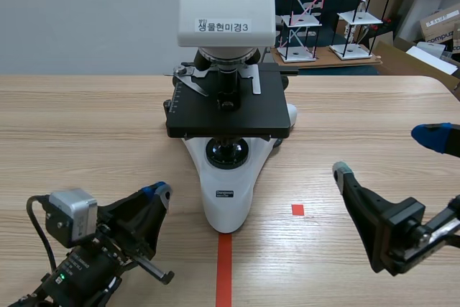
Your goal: Point at the diaphragm
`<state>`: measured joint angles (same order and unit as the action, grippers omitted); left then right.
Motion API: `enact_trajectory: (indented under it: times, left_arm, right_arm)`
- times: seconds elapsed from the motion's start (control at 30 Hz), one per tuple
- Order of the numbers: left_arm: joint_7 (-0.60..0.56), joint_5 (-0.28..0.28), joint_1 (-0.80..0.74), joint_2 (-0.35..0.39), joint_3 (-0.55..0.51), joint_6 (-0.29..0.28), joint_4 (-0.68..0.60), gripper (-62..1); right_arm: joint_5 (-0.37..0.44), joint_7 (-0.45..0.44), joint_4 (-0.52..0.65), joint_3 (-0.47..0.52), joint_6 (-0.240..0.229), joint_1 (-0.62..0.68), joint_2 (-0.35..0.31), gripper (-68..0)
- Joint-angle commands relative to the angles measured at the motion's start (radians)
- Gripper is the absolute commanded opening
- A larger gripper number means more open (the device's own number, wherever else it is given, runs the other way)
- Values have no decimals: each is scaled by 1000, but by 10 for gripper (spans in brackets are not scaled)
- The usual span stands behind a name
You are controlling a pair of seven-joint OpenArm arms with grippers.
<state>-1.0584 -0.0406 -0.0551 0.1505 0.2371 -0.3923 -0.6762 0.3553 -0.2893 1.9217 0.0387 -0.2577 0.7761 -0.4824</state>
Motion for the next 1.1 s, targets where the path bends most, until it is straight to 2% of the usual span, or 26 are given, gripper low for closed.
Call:
enact_trajectory:
  times: [0.0, 0.07, 0.2, 1.07]
  left_arm:
    - [-24, -4, 0, -6, -2, -21, -24, -568]
    - [-23, -18, 0, -5, -2, -23, -24, -568]
    - [-27, -84, 0, -5, -2, -23, -24, -567]
    - [-45, -83, 0, -5, -2, -22, -24, -567]
  right_arm:
    - [10, -19, 23, 1, 3, -8, -8, 4]
    - [10, -19, 23, 1, 3, -8, -8, 4]
    - [10, -19, 23, 1, 3, -8, -8, 4]
    - [10, -15, 23, 1, 3, -8, -8, 4]
